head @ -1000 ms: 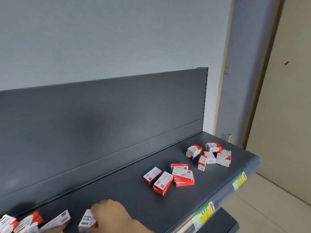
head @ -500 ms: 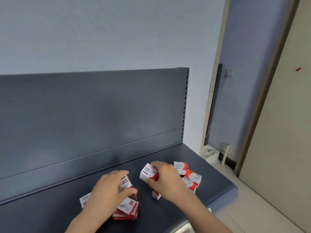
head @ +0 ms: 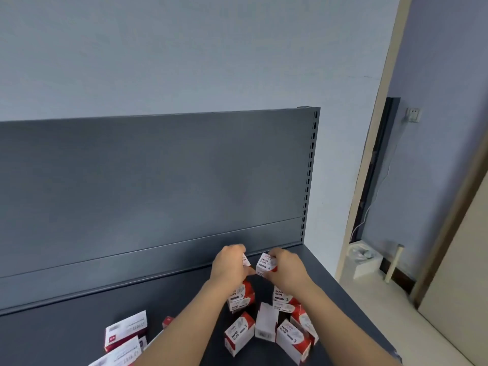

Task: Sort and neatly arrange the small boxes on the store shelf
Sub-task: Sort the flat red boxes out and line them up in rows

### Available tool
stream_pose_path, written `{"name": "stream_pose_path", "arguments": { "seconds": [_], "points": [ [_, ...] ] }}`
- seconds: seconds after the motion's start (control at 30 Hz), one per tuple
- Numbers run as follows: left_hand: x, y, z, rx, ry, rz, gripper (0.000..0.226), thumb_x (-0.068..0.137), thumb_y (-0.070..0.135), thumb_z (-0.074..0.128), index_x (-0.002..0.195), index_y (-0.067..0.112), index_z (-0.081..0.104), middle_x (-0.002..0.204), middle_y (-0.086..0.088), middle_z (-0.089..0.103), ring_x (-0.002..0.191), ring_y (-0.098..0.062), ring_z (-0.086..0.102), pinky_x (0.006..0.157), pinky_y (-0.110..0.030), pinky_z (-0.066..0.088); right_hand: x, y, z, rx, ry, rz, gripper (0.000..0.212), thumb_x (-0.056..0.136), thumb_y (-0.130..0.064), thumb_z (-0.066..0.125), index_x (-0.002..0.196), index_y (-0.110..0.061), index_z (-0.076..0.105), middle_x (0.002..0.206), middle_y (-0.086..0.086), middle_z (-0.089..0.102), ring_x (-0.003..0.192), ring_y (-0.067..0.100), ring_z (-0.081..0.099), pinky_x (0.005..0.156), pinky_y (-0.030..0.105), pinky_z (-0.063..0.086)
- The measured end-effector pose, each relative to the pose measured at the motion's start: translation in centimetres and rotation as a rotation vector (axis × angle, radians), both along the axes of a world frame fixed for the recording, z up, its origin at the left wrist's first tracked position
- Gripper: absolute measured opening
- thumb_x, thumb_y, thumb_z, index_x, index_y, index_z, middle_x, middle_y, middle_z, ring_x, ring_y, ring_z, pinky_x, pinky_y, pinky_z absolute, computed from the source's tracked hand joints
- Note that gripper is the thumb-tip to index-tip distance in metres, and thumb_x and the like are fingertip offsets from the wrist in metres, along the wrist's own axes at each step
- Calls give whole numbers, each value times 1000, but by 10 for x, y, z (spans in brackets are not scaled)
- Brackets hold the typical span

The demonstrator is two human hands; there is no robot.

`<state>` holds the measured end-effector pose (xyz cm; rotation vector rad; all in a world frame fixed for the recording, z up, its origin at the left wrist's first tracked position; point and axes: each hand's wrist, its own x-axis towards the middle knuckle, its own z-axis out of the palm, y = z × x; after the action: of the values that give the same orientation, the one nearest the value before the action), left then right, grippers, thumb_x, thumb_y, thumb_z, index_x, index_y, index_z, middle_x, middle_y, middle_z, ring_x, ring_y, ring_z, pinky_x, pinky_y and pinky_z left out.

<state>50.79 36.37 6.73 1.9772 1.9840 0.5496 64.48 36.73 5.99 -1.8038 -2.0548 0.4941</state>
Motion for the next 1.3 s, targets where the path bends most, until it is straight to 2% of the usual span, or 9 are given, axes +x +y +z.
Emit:
{"name": "stream_pose_path", "arguments": {
  "seconds": [0.07, 0.13, 0.27, 0.4, 0.6, 0.7, 0.97, 1.1, 1.3],
  "points": [
    [-3, 12, -8, -43, -11, 50, 26, 72, 24, 76, 84, 14, 55, 94, -6, 65, 78, -18, 55, 72, -32, 48, -6, 11, -6, -44, -14, 9, 37, 81, -21, 68, 112, -7, 55, 117, 10, 61, 105, 25, 58, 82, 32, 48],
    [-4, 20, -16, -78, 1, 66, 27, 70, 23, 77, 80, 14, 54, 87, -4, 61, 78, -19, 57, 68, -31, 47, -10, 19, -14, -77, -24, 16, 38, 80, -26, 69, 110, -7, 54, 114, 8, 62, 104, 25, 59, 76, 30, 46],
    [-5, 32, -31, -193, 62, 21, 26, 77, 18, 71, 100, 8, 64, 106, -8, 64, 96, -23, 61, 80, -32, 50, -12, 27, -28, -144, -92, 26, 34, 80, -25, 66, 108, -8, 56, 114, 11, 63, 102, 26, 60, 78, 32, 49],
    [-8, 37, -31, -275, 23, -49, 31, 81, 33, 68, 100, 10, 59, 101, -9, 59, 87, -19, 55, 73, -30, 44, -12, 25, -28, -214, -150, 62, 47, 79, -34, 65, 116, -7, 55, 117, 11, 61, 107, 26, 59, 86, 34, 50],
    [-26, 1, -1, -8, 98, 24, 49, 95, 41, 43, 124, 1, 48, 126, -16, 54, 119, -31, 50, 99, -39, 41, -23, 11, 5, 75, -148, 91, 41, 88, -28, 57, 123, -8, 50, 118, 14, 61, 109, 27, 57, 83, 32, 48],
    [-47, -28, 19, 93, 196, 68, 61, 98, 39, 33, 143, -2, 25, 149, -19, 30, 140, -29, 24, 118, -35, 13, -43, -6, 20, 277, -31, 140, 56, 85, -25, 64, 132, -1, 45, 122, 22, 58, 114, 36, 54, 86, 40, 48],
    [-135, -107, 45, 226, 309, 275, 61, 100, 36, 26, 146, -2, 11, 155, -18, 16, 145, -26, 11, 119, -33, 2, -134, -54, 39, 291, 44, 274, 61, 85, -25, 62, 136, -1, 40, 135, 21, 49, 125, 38, 45, 93, 48, 45],
    [-187, -154, 50, 200, 306, 339, 66, 97, 43, 8, 146, -1, 10, 156, -16, 14, 146, -24, 9, 118, -31, 0, -188, -84, 41, 318, 24, 363, 61, 87, -30, 58, 139, -6, 37, 140, 16, 46, 130, 32, 42, 96, 45, 43],
    [-283, -211, 34, 199, 253, 390, 61, 99, 34, 34, 146, 0, 15, 155, -15, 18, 145, -22, 12, 119, -30, 1, -295, -133, 33, 302, 33, 497, 62, 90, -34, 53, 143, -10, 30, 144, 8, 42, 132, 26, 38, 98, 39, 42]
  ]
}}
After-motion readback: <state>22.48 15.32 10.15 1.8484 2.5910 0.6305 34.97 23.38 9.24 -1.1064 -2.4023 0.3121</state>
